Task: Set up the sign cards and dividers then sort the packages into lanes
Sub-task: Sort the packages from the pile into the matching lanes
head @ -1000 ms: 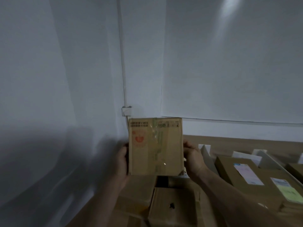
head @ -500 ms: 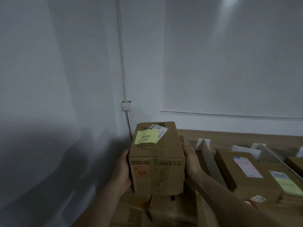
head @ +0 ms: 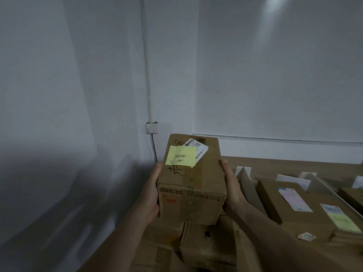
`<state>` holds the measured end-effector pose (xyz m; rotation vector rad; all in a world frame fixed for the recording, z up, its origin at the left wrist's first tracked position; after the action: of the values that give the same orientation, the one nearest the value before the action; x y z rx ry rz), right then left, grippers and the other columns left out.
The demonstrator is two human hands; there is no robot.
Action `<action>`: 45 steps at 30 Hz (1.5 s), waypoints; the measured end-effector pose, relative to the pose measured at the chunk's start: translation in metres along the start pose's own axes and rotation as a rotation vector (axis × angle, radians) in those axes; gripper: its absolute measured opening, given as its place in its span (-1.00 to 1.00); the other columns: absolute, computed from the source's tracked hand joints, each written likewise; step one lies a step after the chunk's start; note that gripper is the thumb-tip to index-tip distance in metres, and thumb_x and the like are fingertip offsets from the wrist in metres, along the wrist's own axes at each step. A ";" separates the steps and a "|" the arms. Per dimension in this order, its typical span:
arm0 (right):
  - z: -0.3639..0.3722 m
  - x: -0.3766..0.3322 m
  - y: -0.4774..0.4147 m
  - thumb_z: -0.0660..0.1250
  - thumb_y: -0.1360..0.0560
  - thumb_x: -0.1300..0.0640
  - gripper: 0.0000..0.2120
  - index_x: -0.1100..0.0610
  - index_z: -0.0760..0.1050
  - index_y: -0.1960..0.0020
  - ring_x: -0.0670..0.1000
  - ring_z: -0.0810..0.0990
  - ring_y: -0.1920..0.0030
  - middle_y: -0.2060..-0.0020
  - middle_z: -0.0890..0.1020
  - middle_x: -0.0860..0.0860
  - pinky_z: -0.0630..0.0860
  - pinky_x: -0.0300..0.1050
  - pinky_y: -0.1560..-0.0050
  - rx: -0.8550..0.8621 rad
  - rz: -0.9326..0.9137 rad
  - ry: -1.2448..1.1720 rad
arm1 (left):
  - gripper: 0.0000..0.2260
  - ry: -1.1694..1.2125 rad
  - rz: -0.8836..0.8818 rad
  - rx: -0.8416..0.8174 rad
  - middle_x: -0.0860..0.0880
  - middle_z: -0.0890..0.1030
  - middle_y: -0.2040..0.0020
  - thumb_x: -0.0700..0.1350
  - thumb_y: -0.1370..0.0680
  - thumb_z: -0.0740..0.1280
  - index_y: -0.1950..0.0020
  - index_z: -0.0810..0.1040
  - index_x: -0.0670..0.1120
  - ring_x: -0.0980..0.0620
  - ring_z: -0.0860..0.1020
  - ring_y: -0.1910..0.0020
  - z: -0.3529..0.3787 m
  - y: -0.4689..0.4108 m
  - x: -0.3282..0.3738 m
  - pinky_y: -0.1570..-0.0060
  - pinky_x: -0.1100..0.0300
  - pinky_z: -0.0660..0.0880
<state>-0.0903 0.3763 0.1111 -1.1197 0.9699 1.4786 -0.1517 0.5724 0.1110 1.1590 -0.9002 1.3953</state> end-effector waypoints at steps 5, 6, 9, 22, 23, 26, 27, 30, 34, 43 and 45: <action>-0.019 -0.014 0.006 0.46 -0.22 -0.48 -0.05 0.07 0.42 -0.41 0.24 0.66 -0.18 -0.21 0.64 0.19 0.56 0.32 -0.23 0.079 -0.055 -0.106 | -0.37 -0.114 -0.074 -0.071 -0.10 0.72 -0.06 0.46 -0.48 -0.01 -0.17 0.67 0.14 -0.09 0.68 -0.05 0.023 0.008 0.009 -0.09 -0.09 0.51; -0.025 -0.018 0.008 0.48 -0.19 -0.46 -0.03 0.09 0.40 -0.41 0.25 0.65 -0.18 -0.21 0.63 0.20 0.56 0.32 -0.23 0.096 -0.065 -0.118 | -0.36 -0.144 -0.083 -0.074 -0.08 0.72 -0.04 0.46 -0.50 -0.03 -0.18 0.66 0.15 -0.08 0.68 -0.05 0.028 0.010 0.010 -0.05 -0.07 0.52; -0.046 -0.026 0.013 0.40 -0.24 -0.36 -0.12 0.13 0.38 -0.40 0.26 0.64 -0.19 -0.22 0.60 0.24 0.56 0.30 -0.23 0.158 -0.091 -0.140 | -0.31 -0.117 -0.078 -0.012 -0.08 0.74 0.01 0.49 -0.48 0.00 -0.17 0.67 0.05 -0.07 0.70 0.02 0.038 0.015 0.013 0.06 0.01 0.55; -0.140 -0.051 0.089 0.29 -0.37 -0.45 -0.24 -0.17 0.28 -0.48 0.14 0.60 -0.20 -0.23 0.59 0.09 0.55 0.35 -0.16 0.416 -0.149 -0.159 | -0.47 0.202 0.065 0.073 -0.05 0.62 -0.15 0.20 -0.49 0.38 -0.43 0.37 0.15 -0.09 0.62 -0.05 0.140 0.058 0.003 0.18 0.05 0.54; -0.151 -0.054 0.098 0.27 -0.29 -0.56 -0.18 -0.17 0.36 -0.42 0.17 0.61 -0.21 -0.19 0.61 0.14 0.56 0.33 -0.14 0.414 -0.126 -0.141 | -0.50 0.193 0.077 0.075 -0.04 0.63 -0.12 0.14 -0.53 0.38 -0.44 0.36 0.13 -0.07 0.62 0.00 0.150 0.063 0.002 0.24 0.08 0.53; -0.189 -0.059 0.126 0.11 -0.24 -0.68 -0.09 -0.13 0.46 -0.38 0.18 0.59 -0.22 -0.15 0.64 0.17 0.48 0.32 -0.20 0.364 -0.037 -0.119 | -0.55 0.184 0.105 0.086 -0.05 0.66 -0.09 0.07 -0.56 0.37 -0.44 0.37 0.13 -0.08 0.65 0.01 0.178 0.078 -0.007 0.21 0.08 0.54; -0.203 -0.062 0.136 0.06 -0.28 -0.68 -0.09 -0.11 0.44 -0.40 0.15 0.58 -0.23 -0.19 0.64 0.16 0.44 0.35 -0.23 0.342 -0.017 -0.106 | -0.55 0.179 0.104 0.095 -0.06 0.67 -0.10 0.09 -0.54 0.39 -0.42 0.39 0.15 -0.09 0.66 -0.02 0.187 0.083 -0.012 0.16 0.05 0.56; -0.246 -0.067 0.165 -0.06 -0.33 -0.66 -0.08 -0.13 0.37 -0.46 0.13 0.57 -0.23 -0.27 0.61 0.15 0.37 0.40 -0.25 0.282 0.023 -0.040 | -0.57 0.133 0.106 0.079 -0.07 0.65 -0.17 0.16 -0.46 0.42 -0.31 0.47 0.21 -0.12 0.65 -0.08 0.222 0.099 -0.024 -0.04 -0.12 0.60; -0.302 -0.084 0.207 -0.11 -0.48 -0.55 -0.30 -0.27 0.39 -0.44 0.20 0.63 -0.20 -0.16 0.68 0.16 0.21 0.50 -0.37 0.265 0.026 -0.052 | -0.64 0.104 0.113 0.040 -0.10 0.68 -0.12 0.15 -0.48 0.39 -0.25 0.54 0.12 -0.14 0.65 -0.09 0.273 0.127 -0.038 -0.14 -0.18 0.57; -0.412 -0.091 0.280 -0.16 -0.47 -0.57 -0.20 -0.18 0.33 -0.52 0.22 0.62 -0.11 -0.02 0.70 0.17 0.39 0.35 -0.31 0.426 0.176 0.110 | -0.37 0.065 0.049 -0.077 -0.13 0.70 -0.10 0.32 -0.39 0.30 -0.31 0.54 -0.05 -0.15 0.68 -0.05 0.370 0.169 -0.080 -0.04 -0.08 0.60; -0.430 -0.099 0.296 -0.17 -0.52 -0.51 -0.22 -0.12 0.36 -0.52 0.13 0.57 -0.16 -0.21 0.63 0.15 0.37 0.35 -0.35 0.467 0.158 0.160 | -0.28 0.071 0.036 -0.069 -0.14 0.69 -0.14 0.36 -0.31 0.32 -0.34 0.52 -0.03 -0.15 0.68 -0.06 0.385 0.168 -0.093 0.00 -0.06 0.60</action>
<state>-0.3038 -0.1105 0.1075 -0.8404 1.4557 1.2053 -0.2553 0.1553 0.1280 1.0392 -0.9161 1.4148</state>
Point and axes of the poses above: each hand's wrist, its own y-axis away from the middle knuckle, its own z-axis out of the palm, x = y × z, the point moved 10 cm from there along -y, towards the middle knuckle
